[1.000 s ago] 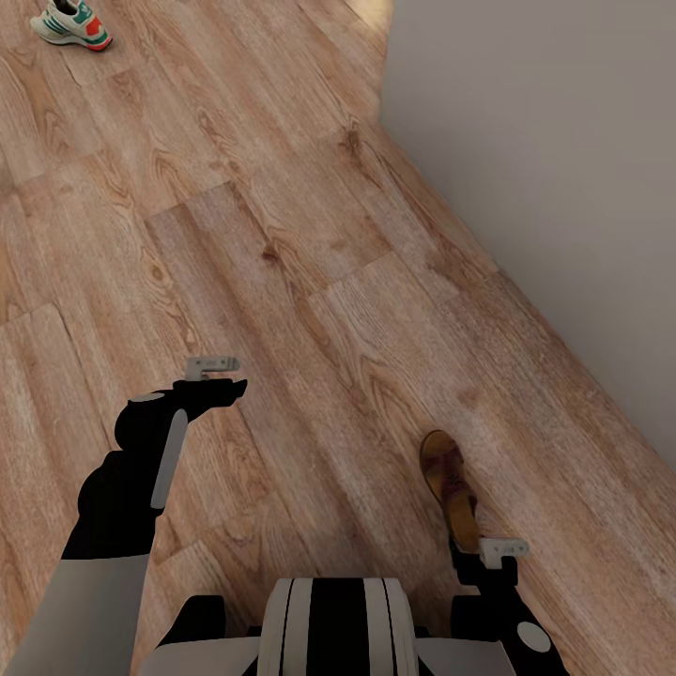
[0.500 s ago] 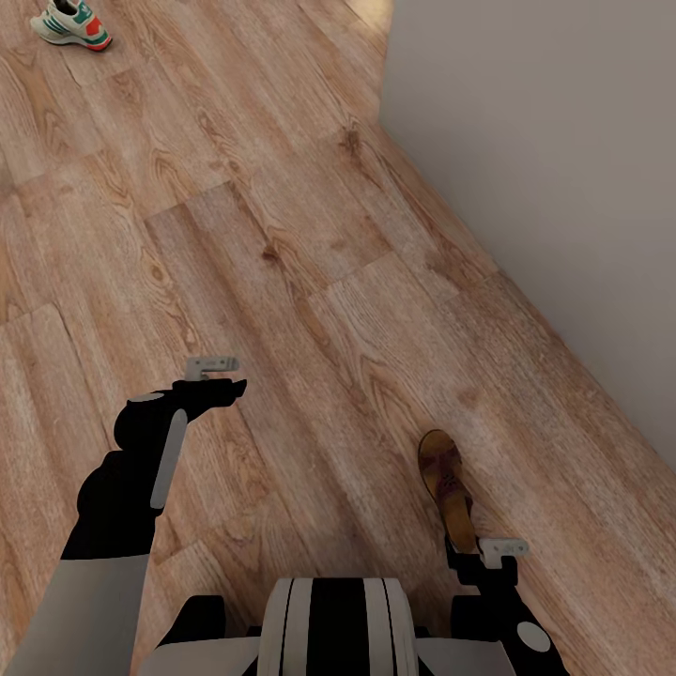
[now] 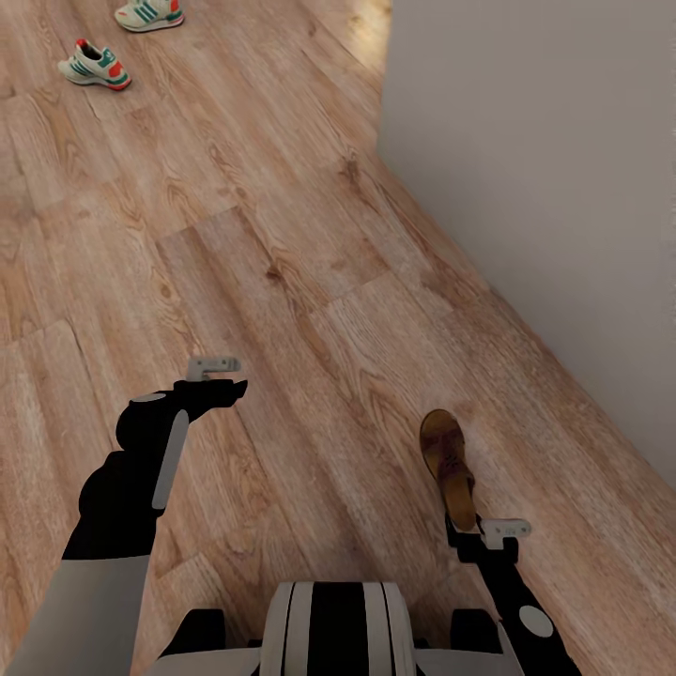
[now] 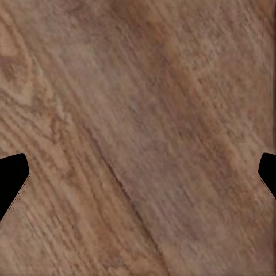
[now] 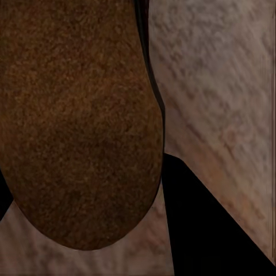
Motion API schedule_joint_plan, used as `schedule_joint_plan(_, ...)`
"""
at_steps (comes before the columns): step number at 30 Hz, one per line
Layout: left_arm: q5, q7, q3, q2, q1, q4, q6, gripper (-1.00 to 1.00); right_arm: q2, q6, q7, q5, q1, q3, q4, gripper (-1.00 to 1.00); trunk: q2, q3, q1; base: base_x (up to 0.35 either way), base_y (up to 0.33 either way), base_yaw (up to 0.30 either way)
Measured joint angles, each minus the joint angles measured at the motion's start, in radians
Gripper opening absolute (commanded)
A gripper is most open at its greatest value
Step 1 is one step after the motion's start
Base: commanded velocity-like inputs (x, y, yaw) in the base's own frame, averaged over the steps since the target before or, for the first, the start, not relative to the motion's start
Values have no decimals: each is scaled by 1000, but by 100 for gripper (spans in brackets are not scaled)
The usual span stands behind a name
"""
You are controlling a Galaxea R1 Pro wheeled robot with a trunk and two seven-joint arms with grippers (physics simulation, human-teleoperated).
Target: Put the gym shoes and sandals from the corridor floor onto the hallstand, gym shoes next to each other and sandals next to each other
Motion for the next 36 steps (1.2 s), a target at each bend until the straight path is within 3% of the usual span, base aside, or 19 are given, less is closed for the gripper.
schedule_joint_plan(23, -3, 7, 1, 0, 1, 0, -1, 100, 1, 0, -1, 1, 1, 0, -8, -100, 5, 77, -9, 0, 0, 0)
schedule_joint_plan(30, 4, 6, 6, -2, 60, 1, -3, 100, 6, 0, -2, 3, 2, 1, -8, -100, 6, 104, -12, 0, 0, 0)
schedule_joint_plan(36, 11, -1, 5, -3, 149, 1, -4, 100, 9, 0, -4, 3, 2, 2, -11, -100, 8, 128, -15, 0, 0, 0)
